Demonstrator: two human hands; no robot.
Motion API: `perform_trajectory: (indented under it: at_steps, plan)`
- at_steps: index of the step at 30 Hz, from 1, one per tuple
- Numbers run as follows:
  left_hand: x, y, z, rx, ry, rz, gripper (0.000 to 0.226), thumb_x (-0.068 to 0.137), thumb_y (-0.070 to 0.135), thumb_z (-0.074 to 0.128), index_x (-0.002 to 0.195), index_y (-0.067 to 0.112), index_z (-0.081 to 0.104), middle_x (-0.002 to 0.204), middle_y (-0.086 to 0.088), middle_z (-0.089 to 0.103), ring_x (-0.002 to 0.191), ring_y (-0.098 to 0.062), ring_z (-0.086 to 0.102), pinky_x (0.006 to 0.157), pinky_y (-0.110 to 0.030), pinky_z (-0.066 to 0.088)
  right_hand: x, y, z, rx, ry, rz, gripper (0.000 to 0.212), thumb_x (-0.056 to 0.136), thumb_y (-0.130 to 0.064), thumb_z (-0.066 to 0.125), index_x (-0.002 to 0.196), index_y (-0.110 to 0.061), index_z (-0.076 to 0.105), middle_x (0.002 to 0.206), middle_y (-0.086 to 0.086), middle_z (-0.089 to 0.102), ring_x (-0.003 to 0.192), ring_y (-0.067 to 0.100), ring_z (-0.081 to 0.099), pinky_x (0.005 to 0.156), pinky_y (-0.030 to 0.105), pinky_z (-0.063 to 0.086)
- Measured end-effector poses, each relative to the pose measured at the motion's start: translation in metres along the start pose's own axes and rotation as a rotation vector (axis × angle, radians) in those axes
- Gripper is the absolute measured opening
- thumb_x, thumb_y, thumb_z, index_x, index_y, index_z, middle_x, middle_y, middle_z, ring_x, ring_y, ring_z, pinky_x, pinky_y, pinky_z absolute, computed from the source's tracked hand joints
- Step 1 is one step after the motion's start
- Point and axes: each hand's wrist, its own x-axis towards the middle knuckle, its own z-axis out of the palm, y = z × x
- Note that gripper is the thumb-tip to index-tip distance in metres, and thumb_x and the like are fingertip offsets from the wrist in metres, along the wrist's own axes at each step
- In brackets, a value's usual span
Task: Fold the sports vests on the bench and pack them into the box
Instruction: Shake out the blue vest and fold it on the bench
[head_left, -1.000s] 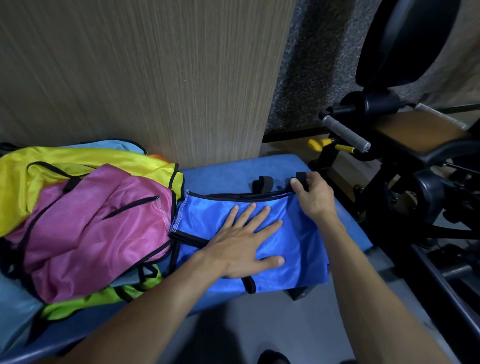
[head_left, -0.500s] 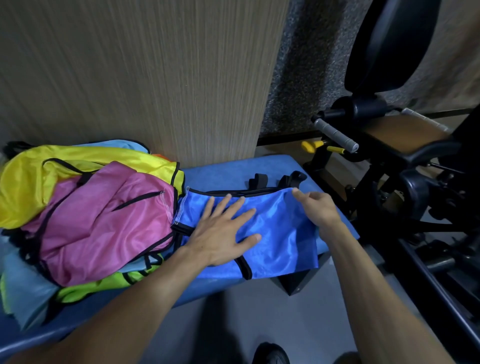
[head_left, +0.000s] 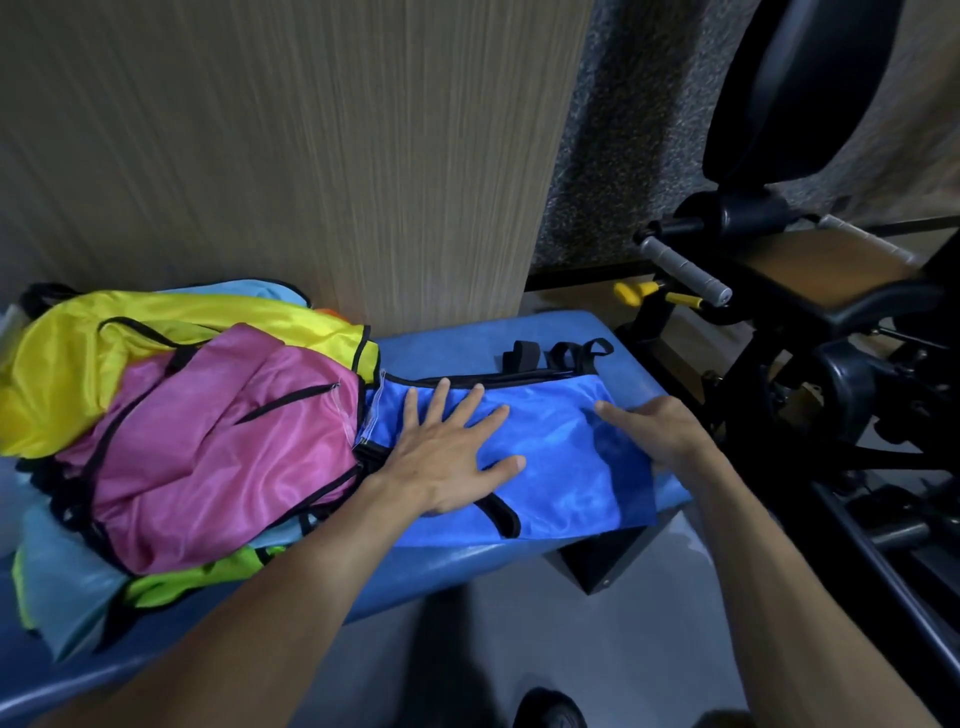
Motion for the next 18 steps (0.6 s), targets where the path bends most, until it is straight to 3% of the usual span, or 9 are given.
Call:
perform_trajectory:
  at_steps: [2, 4, 7, 9, 13, 18]
  plan:
    - [0.003, 0.011, -0.003, 0.001, 0.111, 0.028, 0.077, 0.094, 0.079, 0.023, 0.16, 0.04, 0.017, 0.171, 0.008, -0.002, 0.156, -0.025, -0.013, 0.122, -0.057, -0.015, -0.012, 0.003, -0.007, 0.06, -0.091, 0.069, 0.049, 0.082, -0.05, 0.08, 0.07, -0.004, 0.066, 0.069, 0.006, 0.064, 0.062, 0.021, 0.062, 0.049, 0.025, 0.046]
    - [0.005, 0.019, -0.001, -0.025, 0.118, 0.058, 0.079, 0.092, 0.081, 0.021, 0.161, 0.041, 0.014, 0.171, 0.008, -0.004, 0.156, -0.023, -0.015, 0.122, -0.056, -0.014, -0.021, 0.002, -0.008, 0.064, -0.154, 0.082, 0.044, 0.082, -0.048, 0.081, 0.084, -0.004, 0.072, 0.079, 0.004, 0.071, 0.07, 0.017, 0.068, 0.048, 0.023, 0.049]
    - [0.006, 0.022, 0.01, 0.021, -0.016, 0.041, 0.09, 0.084, 0.091, 0.015, 0.159, 0.045, -0.005, 0.167, 0.008, -0.023, 0.151, -0.027, -0.031, 0.12, -0.057, -0.019, -0.027, 0.002, -0.004, 0.203, -0.219, 0.041, 0.033, 0.083, -0.035, 0.083, 0.098, -0.007, 0.074, 0.088, 0.008, 0.077, 0.08, 0.026, 0.075, 0.07, 0.034, 0.061]
    - [0.009, 0.022, 0.012, 0.001, -0.006, 0.034, 0.094, 0.081, 0.093, 0.015, 0.159, 0.046, -0.007, 0.166, 0.008, -0.026, 0.15, -0.028, -0.033, 0.12, -0.056, -0.02, -0.034, 0.001, -0.003, 0.407, -0.334, 0.04, 0.03, 0.088, -0.019, 0.077, 0.112, -0.003, 0.072, 0.096, 0.014, 0.078, 0.089, 0.03, 0.076, 0.082, 0.042, 0.061]
    - [0.014, 0.025, 0.012, -0.004, -0.013, 0.032, 0.097, 0.079, 0.095, 0.017, 0.159, 0.045, -0.008, 0.165, 0.005, -0.029, 0.148, -0.028, -0.037, 0.119, -0.055, -0.022, -0.039, 0.0, -0.008, 0.59, -0.483, 0.03, 0.031, 0.093, -0.009, 0.065, 0.123, -0.001, 0.067, 0.114, 0.022, 0.073, 0.106, 0.039, 0.071, 0.089, 0.044, 0.057]
    - [0.014, 0.041, 0.013, -0.097, 0.005, 0.102, 0.091, 0.083, 0.092, 0.021, 0.16, 0.046, 0.0, 0.166, 0.009, -0.025, 0.15, -0.025, -0.033, 0.121, -0.054, -0.019, -0.044, 0.0, -0.023, 0.722, -0.528, 0.015, 0.036, 0.099, -0.016, 0.052, 0.128, 0.002, 0.063, 0.121, 0.024, 0.07, 0.11, 0.039, 0.069, 0.086, 0.04, 0.058]
